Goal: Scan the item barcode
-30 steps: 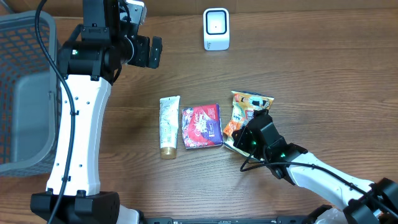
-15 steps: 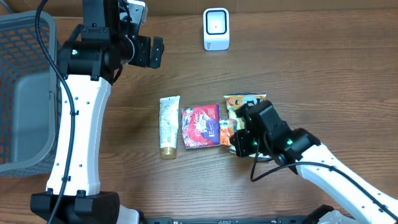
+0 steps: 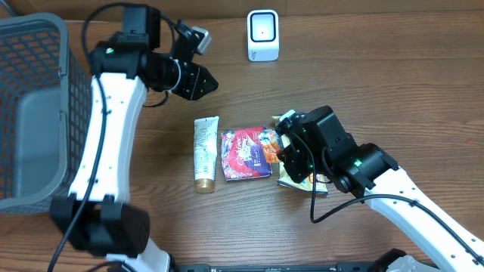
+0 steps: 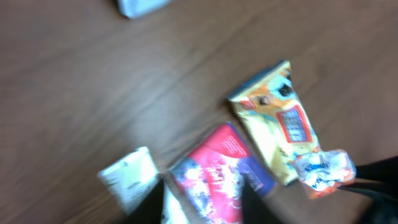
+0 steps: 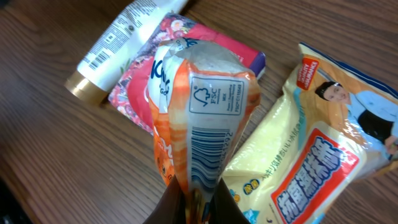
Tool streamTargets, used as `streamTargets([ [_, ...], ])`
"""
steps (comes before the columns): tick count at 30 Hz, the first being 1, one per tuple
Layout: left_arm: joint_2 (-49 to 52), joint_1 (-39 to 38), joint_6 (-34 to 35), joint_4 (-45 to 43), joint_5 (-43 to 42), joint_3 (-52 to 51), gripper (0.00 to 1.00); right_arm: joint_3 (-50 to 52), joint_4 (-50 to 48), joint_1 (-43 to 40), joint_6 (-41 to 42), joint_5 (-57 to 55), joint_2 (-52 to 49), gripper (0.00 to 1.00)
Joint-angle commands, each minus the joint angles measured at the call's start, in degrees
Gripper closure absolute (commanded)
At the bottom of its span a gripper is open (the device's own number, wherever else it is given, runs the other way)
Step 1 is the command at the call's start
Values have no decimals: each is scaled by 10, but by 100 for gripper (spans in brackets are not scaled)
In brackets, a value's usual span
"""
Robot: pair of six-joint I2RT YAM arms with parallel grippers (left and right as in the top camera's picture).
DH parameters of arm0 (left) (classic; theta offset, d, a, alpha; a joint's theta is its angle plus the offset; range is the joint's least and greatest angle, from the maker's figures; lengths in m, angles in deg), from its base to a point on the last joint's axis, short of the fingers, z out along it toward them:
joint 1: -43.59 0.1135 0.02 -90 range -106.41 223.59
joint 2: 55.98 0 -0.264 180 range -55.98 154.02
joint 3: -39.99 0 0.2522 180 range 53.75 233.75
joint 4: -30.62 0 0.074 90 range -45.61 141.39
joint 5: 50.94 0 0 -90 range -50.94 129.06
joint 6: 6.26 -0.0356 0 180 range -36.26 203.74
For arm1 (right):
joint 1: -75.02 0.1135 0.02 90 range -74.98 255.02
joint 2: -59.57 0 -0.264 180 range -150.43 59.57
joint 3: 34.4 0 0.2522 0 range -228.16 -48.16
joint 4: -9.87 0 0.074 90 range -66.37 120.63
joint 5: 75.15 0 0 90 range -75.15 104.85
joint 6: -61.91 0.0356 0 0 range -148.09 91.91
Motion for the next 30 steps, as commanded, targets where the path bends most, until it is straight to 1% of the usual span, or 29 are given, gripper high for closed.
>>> streamTargets([
  [1,55,2,-21,24,-155,-7,96,-12,-1,2,-23,-20,11,96],
  [6,118,2,-20,71,-279,-7,96,-12,-4,2,-22,-20,11,96],
  [7,129,2,-20,83,-303,-7,94,-12,-3,2,-22,-20,11,96],
  [9,154,2,-21,111,-350,-7,53,-12,-6,2,-22,-20,11,96],
  [10,165,2,-21,125,-368,-7,39,-12,-10,2,-22,-20,11,96],
  [12,185,2,-21,146,-396,-7,39,-12,-20,2,-22,-20,11,96],
  [13,193,2,-21,155,-409,-7,29,-12,-27,2,-22,-20,11,96],
  [14,200,2,-21,166,-423,-7,23,-12,-31,2,-22,-20,11,96],
  [16,209,1,-20,183,-439,-7,20,-12,-40,2,-22,-20,11,96],
  [18,212,-2,-20,196,-455,-7,19,-12,-45,2,-22,-20,11,96],
  [20,212,-7,-20,206,-489,-7,21,-12,-49,2,-22,-20,10,96],
  [21,212,-9,-20,209,-507,-7,28,-12,-51,2,-22,-20,10,96],
  [22,212,-12,-20,212,-521,-7,47,-12,-52,2,-22,-20,10,96],
  [23,212,-14,-20,212,-534,-7,69,-12,-54,2,-22,-20,10,96],
  [24,212,-17,-20,210,-541,-7,80,-12,-55,2,-21,-20,10,96],
  [25,212,-21,-20,209,-543,-7,81,-12,-57,2,-20,-19,10,96],
  [26,212,-25,-20,209,-542,-7,76,-12,-58,2,-20,-17,10,96],
  [27,212,-28,-20,210,-540,-7,56,-12,-59,2,-17,-17,10,96],
  [28,212,-32,-13,210,-534,-7,39,-12,-59,2,-17,-16,10,96],
  [29,212,-36,-5,209,-531,-7,36,-12,-59,2,-17,-13,10,96],
  [30,212,-40,2,207,-527,-7,36,-12,-59,2,-17,-10,10,96],
])
